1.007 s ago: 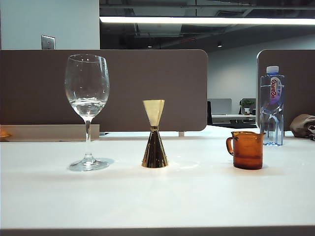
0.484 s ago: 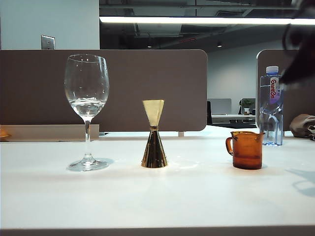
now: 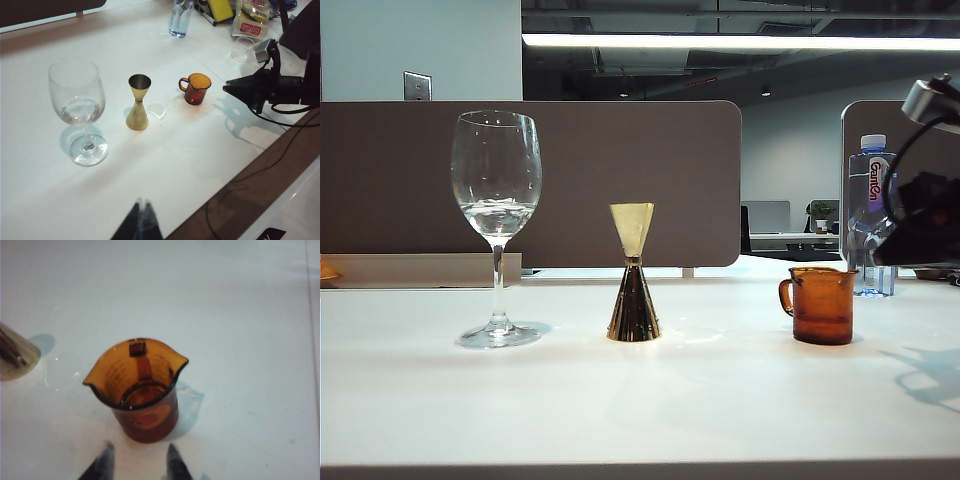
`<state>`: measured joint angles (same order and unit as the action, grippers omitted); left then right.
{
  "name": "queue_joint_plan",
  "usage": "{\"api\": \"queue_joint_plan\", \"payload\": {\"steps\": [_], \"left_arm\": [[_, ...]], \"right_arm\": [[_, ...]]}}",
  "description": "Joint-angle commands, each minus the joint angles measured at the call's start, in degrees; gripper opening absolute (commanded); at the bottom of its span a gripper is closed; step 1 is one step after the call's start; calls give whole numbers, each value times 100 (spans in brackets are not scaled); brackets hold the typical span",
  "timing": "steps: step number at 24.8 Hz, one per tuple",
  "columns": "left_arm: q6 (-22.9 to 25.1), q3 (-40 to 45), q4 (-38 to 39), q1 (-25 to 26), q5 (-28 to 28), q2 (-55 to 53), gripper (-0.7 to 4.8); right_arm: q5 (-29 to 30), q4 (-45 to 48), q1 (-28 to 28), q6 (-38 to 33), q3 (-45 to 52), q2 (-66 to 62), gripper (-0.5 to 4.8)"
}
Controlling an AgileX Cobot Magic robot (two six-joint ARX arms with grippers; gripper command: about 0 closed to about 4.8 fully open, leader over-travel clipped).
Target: Pick up the small amber measuring cup and pour the water in it into the jigger, then pick up the jigger and pour the water in it into the wine glass.
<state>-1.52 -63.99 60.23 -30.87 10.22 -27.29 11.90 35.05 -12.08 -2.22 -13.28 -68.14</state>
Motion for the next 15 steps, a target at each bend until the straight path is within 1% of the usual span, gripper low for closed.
{"api": "queue_joint_plan", "payload": {"steps": [1, 3, 5, 6, 7, 8, 12, 15], "left_arm": [[24, -7, -72, 2, 2, -2, -2], [24, -7, -72, 2, 7, -2, -2], [24, -7, -72, 2, 4, -2, -2], [22, -7, -72, 2, 4, -2, -2], [22, -7, -74, 2, 7, -4, -2], [22, -7, -72, 2, 7, -4, -2], [24, -7, -72, 2, 2, -4, -2], [22, -7, -74, 2, 7, -4, -2]], "right_arm": [[55, 544, -90, -79, 2, -446, 172], [72, 927, -205, -74, 2, -874, 178], [70, 1425, -214, -74, -20, -1351, 228], [70, 1567, -214, -74, -28, -1484, 238], [70, 1814, -212, -72, -48, -1722, 264], [66, 1965, -212, -70, -50, -1845, 279], [63, 2415, -212, 70, -81, -2240, 280], [66, 2389, -208, 173, -221, -2439, 290]]}}
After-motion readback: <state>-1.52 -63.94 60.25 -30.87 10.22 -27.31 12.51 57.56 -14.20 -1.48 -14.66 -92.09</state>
